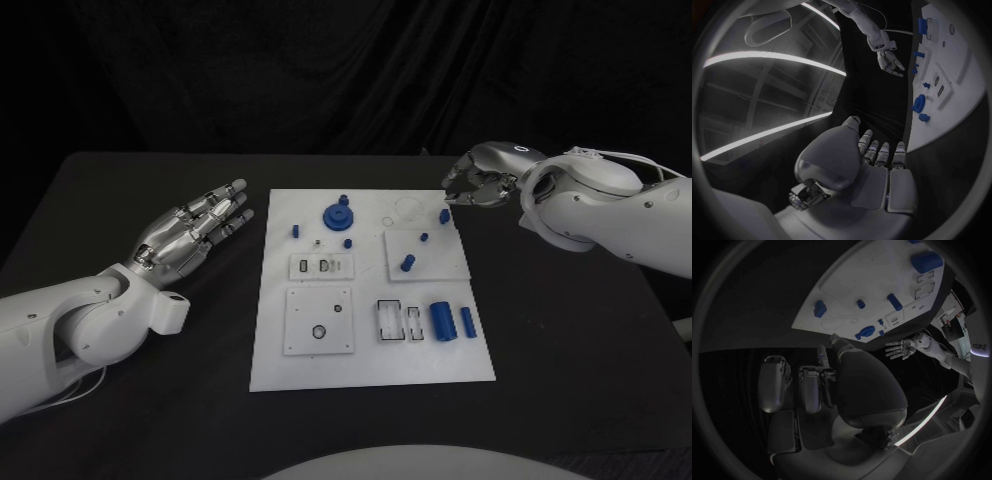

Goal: Assemble the parts on the task board

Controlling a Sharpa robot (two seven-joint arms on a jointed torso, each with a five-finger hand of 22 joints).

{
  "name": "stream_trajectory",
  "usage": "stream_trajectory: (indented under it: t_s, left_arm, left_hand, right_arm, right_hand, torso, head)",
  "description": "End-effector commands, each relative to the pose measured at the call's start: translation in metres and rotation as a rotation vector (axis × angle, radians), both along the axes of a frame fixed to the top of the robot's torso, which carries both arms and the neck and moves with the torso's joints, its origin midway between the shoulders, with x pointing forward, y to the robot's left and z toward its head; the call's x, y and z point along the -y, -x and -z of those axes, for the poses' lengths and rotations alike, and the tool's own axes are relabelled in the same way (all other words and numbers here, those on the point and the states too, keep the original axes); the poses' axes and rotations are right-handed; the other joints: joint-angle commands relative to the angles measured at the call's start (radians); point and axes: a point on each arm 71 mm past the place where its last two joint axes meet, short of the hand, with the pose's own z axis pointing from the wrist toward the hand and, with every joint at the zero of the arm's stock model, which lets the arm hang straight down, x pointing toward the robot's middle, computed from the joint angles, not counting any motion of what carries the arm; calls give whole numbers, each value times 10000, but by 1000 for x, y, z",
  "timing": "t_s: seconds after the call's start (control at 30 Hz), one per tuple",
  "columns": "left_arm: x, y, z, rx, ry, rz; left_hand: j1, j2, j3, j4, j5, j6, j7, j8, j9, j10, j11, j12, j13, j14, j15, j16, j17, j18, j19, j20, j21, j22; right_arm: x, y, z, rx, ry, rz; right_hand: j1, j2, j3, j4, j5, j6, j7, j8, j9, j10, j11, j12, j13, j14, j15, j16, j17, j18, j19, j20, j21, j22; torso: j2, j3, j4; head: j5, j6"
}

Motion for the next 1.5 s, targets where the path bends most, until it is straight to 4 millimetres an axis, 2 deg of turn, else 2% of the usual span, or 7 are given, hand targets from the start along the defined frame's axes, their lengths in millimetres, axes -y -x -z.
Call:
stream_trajectory:
  t_s: [0.03, 0.2, 0.37, 0.57, 0.8, 0.97, 1.5]
  left_arm:
    - [-1, 2, -8, 985, 813, -88]
    - [0, 2, -8, 957, 822, -55]
    - [-2, 2, -7, 914, 796, -62]
    - [-3, 2, -6, 871, 773, -60]
    - [-2, 3, -6, 800, 800, 41]
    - [-2, 3, -5, 780, 833, 102]
    - [-2, 3, -2, 633, 826, 199]
  left_hand:
    - [-33, -83, 48, -12, 28, 37, 14, -9, 5, 2, 52, 25, -1, -4, 98, -68, -9, 78, 11, 60, -36, -16]
    - [-33, -83, 48, -12, 28, 37, 14, -9, 5, 2, 52, 25, -1, -4, 98, -68, -9, 78, 11, 60, -36, -16]
    - [-35, -84, 56, -20, 29, 19, 14, -12, 3, 3, 58, 26, 0, -4, 103, -68, -9, 77, 11, 63, -36, -16]
    - [-35, -84, 56, -20, 29, 19, 14, -12, 3, 3, 58, 26, 0, -4, 103, -68, -9, 77, 11, 63, -36, -16]
    - [-44, -110, 62, -45, 20, 9, 19, -15, 1, 6, 78, 30, 0, -4, 112, -68, -9, 73, 11, 69, -36, -16]
    - [-48, -123, 60, -55, 18, 11, 22, -15, 1, 7, 79, 33, 0, -4, 119, -68, -9, 71, 11, 74, -36, -16]
    - [-61, -142, 58, -72, 15, 10, 37, -15, 2, 8, 80, 31, 0, -4, 138, -68, -9, 68, 11, 87, -36, -16]
  right_arm:
    - [4, 1, 8, 18, 5, -21]
    - [7, 3, 19, -241, 70, 46]
    - [8, 3, 25, -420, 130, 55]
    - [8, 3, 28, -533, 183, 96]
    - [8, 0, 31, -677, 279, 237]
    - [8, -1, 33, -783, 350, 333]
    - [5, -2, 41, -800, 323, 271]
  right_hand:
    - [33, -107, -24, 55, -135, -140, -37, -95, -64, 1037, -99, 24, 2632, 903, -96, -50, 2317, 118, 2, -36, -72, 1402]
    - [-20, -203, -195, 220, -665, -411, -104, -197, -243, 1037, -157, 24, 2632, 882, -147, -104, 2271, 133, -33, -88, -167, 1381]
    - [-18, -239, -242, 252, -769, -446, -69, -193, -278, 1037, -143, 24, 2632, 869, -145, -137, 2242, 140, -51, -92, -207, 1368]
    - [-21, -311, -331, 318, -938, -535, -9, -195, -340, 1037, -98, 24, 2632, 844, -113, -200, 2187, 156, -98, -76, -302, 1333]
    - [83, -331, -365, 330, -932, -434, 117, -120, -345, 990, 0, -9, 2593, 769, -39, -382, 2029, 209, -237, -22, -558, 1217]
    - [212, -341, -366, 292, -845, -418, 149, -111, -359, 927, 39, -55, 2542, 725, 2, -483, 1944, 238, -312, 18, -702, 1156]
    - [476, -380, -411, 217, -629, -2, 192, 123, -204, 915, 81, -64, 2533, 698, 42, -562, 1886, 262, -349, 75, -859, 1119]
  torso:
    - [22, 4, 18]
    - [28, 6, 6]
    - [55, 29, 21]
    - [47, 13, 22]
    - [30, 24, -13]
    - [20, 15, 28]
    - [27, 9, 27]
  head:
    - [-76, -36]
    - [-124, -55]
    - [-178, -66]
    - [-188, -48]
    - [-169, -65]
    - [-180, -78]
    - [-174, -126]
